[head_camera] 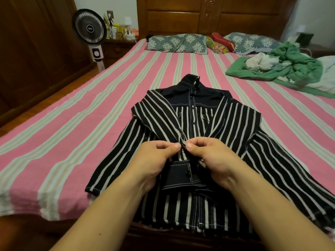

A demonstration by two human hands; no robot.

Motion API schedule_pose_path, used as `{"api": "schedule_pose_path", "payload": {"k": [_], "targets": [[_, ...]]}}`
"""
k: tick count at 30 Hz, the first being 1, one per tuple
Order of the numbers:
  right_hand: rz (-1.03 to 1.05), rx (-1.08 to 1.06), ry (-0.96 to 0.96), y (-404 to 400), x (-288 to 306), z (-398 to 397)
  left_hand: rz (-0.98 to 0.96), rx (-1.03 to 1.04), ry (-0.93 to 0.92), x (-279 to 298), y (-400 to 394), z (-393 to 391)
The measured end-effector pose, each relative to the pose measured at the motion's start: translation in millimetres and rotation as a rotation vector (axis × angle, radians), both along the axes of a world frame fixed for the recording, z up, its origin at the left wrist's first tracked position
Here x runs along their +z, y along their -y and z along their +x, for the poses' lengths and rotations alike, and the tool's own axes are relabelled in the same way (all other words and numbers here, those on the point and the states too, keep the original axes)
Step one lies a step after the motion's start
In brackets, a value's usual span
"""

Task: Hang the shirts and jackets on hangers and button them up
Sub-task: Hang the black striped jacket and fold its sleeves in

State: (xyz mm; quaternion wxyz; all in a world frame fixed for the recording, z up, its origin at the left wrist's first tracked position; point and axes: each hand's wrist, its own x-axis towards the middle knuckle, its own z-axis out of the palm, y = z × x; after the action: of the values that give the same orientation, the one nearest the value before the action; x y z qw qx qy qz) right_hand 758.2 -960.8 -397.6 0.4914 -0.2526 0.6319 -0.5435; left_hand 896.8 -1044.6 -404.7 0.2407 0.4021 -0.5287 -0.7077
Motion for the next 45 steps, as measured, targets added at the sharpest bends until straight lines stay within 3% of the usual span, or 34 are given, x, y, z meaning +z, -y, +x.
{"api": "schedule_pose_path", "payload": {"k": [14, 19, 23, 28, 38, 45], "targets": [[-0.025, -0.055, 0.033, -3, -3, 0, -0.002, -0.012, 0.093, -4, 9, -3], [-0.055, 0.088, 0.027, -4, -4, -2, -0.095, 0.008, 0.106, -10, 12, -2], [-0.051, 0.126, -0.197, 2, -7, 2, -0.119, -0.041, 0.141, -12, 14, -1], [-0.141, 0.086, -0.736, 5, -13, 5, -0.102, -0.048, 0.133, -5, 19, 1], [-0.237, 0.078, -1.038, 7, -25, 11, -0.415, -0.114, 0.272, 0, 15, 3], [-0.204, 0.067, -1.226, 10, -31, 10, -0.465, -0.181, 0.288, -5, 10, 2]]}}
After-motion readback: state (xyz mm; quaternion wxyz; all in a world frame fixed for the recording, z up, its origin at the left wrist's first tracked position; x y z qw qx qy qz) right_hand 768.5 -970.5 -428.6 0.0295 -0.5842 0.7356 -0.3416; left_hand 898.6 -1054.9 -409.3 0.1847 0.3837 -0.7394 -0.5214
